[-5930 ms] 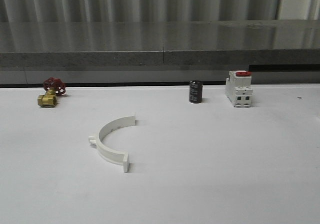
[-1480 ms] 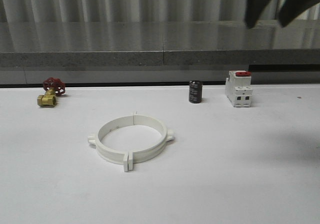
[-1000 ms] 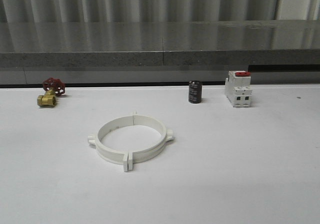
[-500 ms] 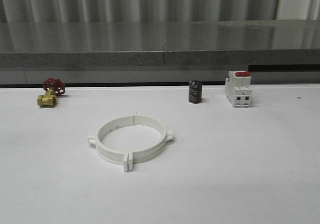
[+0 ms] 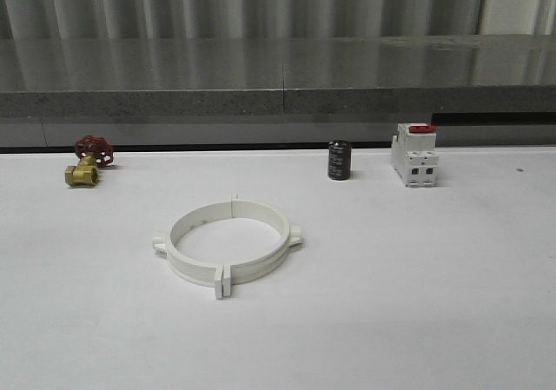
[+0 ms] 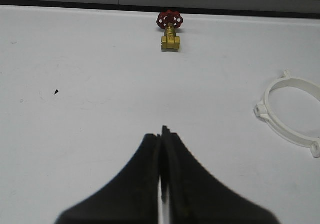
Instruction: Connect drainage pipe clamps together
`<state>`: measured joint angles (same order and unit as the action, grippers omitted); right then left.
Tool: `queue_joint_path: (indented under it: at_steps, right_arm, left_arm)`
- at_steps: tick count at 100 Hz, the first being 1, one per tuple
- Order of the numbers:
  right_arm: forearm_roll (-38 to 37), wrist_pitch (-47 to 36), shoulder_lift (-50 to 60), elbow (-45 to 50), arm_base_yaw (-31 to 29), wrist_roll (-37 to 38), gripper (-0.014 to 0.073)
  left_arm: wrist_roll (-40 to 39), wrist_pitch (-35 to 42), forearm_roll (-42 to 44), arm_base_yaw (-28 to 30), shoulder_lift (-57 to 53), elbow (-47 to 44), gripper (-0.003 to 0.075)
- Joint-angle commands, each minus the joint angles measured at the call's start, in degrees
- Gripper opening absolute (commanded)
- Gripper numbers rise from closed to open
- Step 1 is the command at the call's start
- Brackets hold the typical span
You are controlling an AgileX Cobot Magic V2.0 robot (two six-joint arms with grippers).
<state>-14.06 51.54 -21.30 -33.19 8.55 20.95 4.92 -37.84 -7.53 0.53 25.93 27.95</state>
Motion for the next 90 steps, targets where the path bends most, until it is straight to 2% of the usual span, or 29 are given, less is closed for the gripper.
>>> queue_joint_path:
  at_steps: [1,21,36,61,90]
  right_arm:
    - [-1.65,-3.31,-0.34,-1.43,-0.43,-0.66,-0.0067]
    - [-2.23,-5.21,0.27,-0.5,-0.67,-0.66,-0.0067]
    - [0.61,-15.97,3.73,4.57,-1.95,-1.84,-0.0067]
    - [14.06,-30.55,12.83,17.46,-7.76,-13.17,-0.0067]
    - [14.06,-40.84,23.08,29.26,-8.4,-13.13,-0.0067]
  left_arm:
    - [0.03,4.49,-0.91,0.11,0.25,1.5,-0.0021]
    - [0.03,4.49,-0.91,0.11,0.25,1.5,-0.0021]
    - [0.03,4.49,-0.91,0.11,0.25,1.5,-0.0021]
    - [0.03,4.49,-0.91,0.11,0.25,1.5,-0.0021]
    - [0.03,4.49,-0.91,0.11,0.25,1.5,-0.0021]
